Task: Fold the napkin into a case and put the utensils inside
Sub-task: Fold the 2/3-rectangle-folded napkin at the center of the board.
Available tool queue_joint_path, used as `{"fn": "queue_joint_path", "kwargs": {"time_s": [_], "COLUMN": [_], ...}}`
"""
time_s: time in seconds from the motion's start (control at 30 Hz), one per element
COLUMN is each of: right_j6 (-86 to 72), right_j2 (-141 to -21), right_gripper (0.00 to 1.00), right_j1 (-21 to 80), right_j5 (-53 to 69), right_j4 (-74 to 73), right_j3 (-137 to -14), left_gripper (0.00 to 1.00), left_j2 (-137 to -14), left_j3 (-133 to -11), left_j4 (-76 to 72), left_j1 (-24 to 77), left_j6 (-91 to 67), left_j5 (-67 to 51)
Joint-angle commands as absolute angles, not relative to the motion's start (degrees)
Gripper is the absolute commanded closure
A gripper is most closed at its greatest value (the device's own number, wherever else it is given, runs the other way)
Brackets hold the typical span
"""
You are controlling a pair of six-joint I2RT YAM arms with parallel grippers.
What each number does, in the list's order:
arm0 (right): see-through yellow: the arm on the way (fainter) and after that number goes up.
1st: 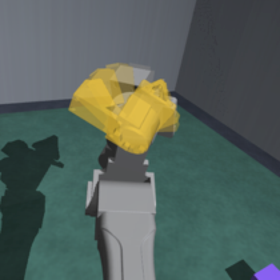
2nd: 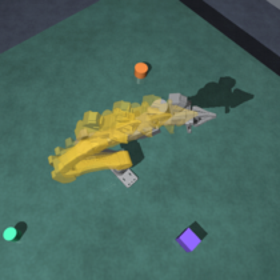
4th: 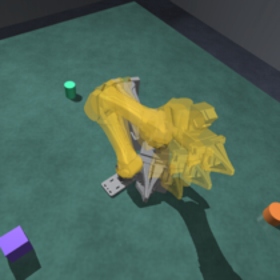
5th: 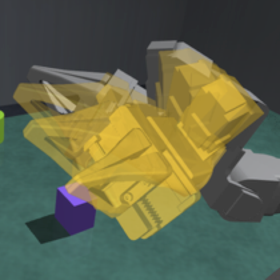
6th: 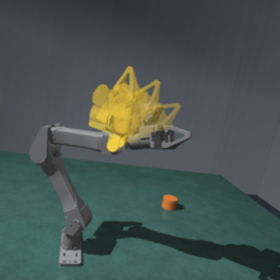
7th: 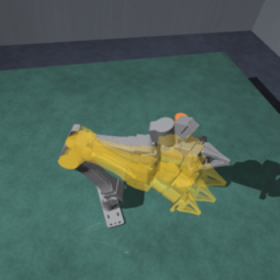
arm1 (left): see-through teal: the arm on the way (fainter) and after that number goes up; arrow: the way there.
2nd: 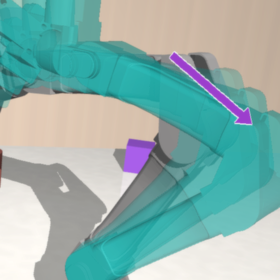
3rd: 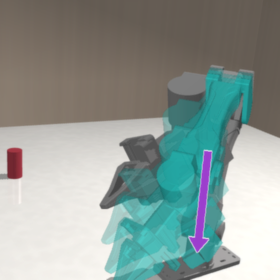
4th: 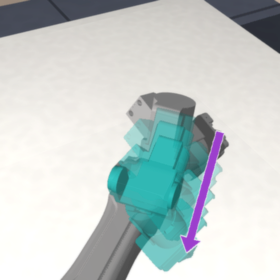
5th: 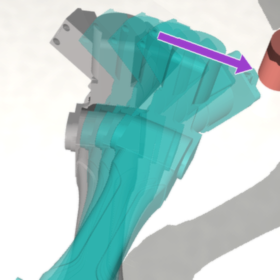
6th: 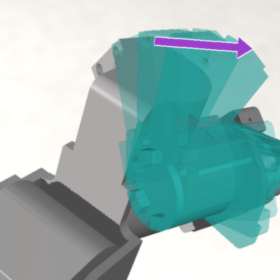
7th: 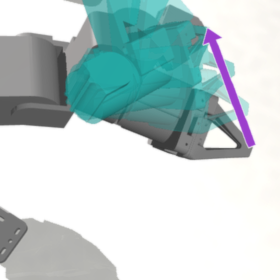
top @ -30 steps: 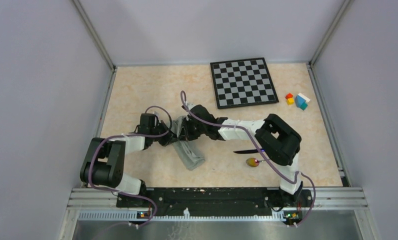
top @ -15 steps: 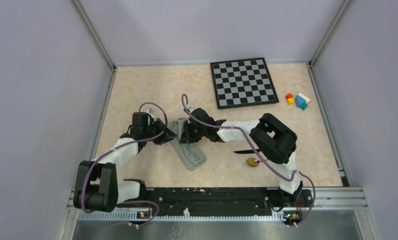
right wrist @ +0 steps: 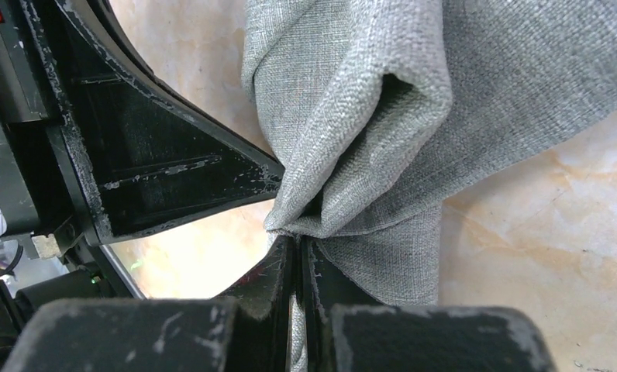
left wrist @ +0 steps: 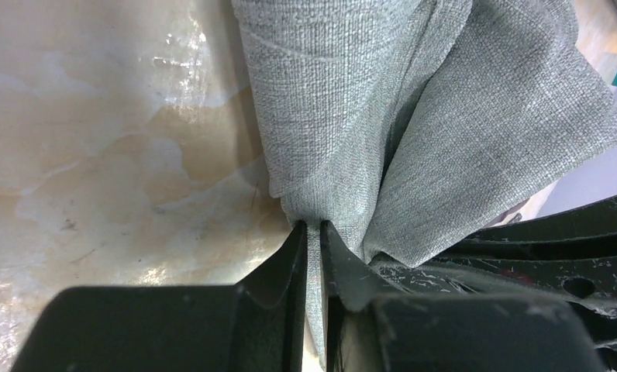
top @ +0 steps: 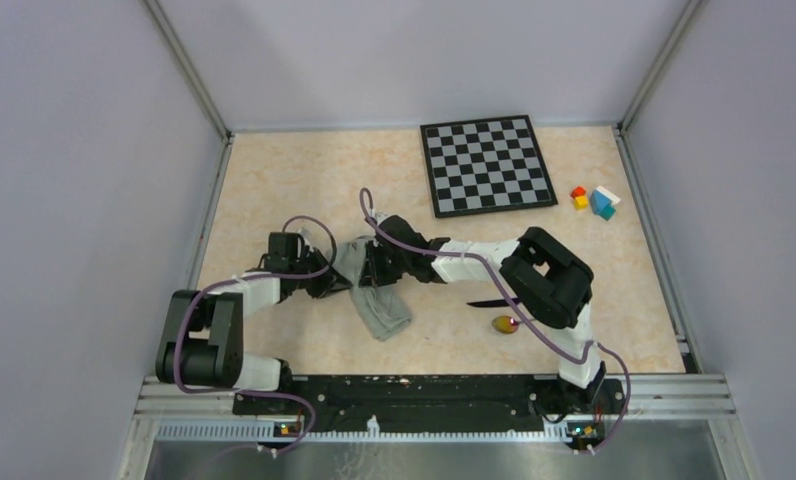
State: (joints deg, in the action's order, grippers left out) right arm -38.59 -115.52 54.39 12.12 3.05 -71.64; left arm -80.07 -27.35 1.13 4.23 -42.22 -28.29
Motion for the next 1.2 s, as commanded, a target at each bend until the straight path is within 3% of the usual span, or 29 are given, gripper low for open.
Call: {"fn": "queue_joint_path", "kwargs": {"time_s": [0.0,0.33,0.47,0.6,0.67,1.07,1.17], "right_j6": [-38.82,-40.11,-40.22,-40.57,-41.08,-41.15,-40.85], "right_j2": [-115.1,-119.12,-119.94,-119.91,-119.84,-118.91,-118.7], "right_gripper": [1.0,1.0,1.0,1.0,1.0,1.0,1.0], "right_j1": [56.08,56.54,56.52,56.45,56.34,56.26,56.33], "right_j5": [12.02,9.88,8.9,9.24,9.93,10.9,11.31], "right_j4": [3.31,6.49,7.82,10.98,12.24,14.15,14.64], "right_j3": [-74.96,-73.17,-71.46,-68.82,-68.2,-67.18,-67.05], "left_gripper": [0.86,0.87,0.66,0.31,0.22,0.26,0.33], "left_j2": [-80.86,-75.75,-69.57,-64.77,-64.02,-74.67,-78.05], "left_j3": [-26.09,-26.59,-26.72,-28.9,-30.54,-38.52,-40.15], "left_j4": [-2.62,3.26,5.68,6.72,7.58,6.44,6.92], "left_j1": [4.22,4.13,4.13,4.22,4.56,8.73,9.8], "left_j6": [-41.59,-39.21,-38.53,-36.23,-35.07,-33.05,-33.51], "left_j5": [-27.37,-25.69,-26.13,-27.32,-26.01,-21.88,-19.94]}}
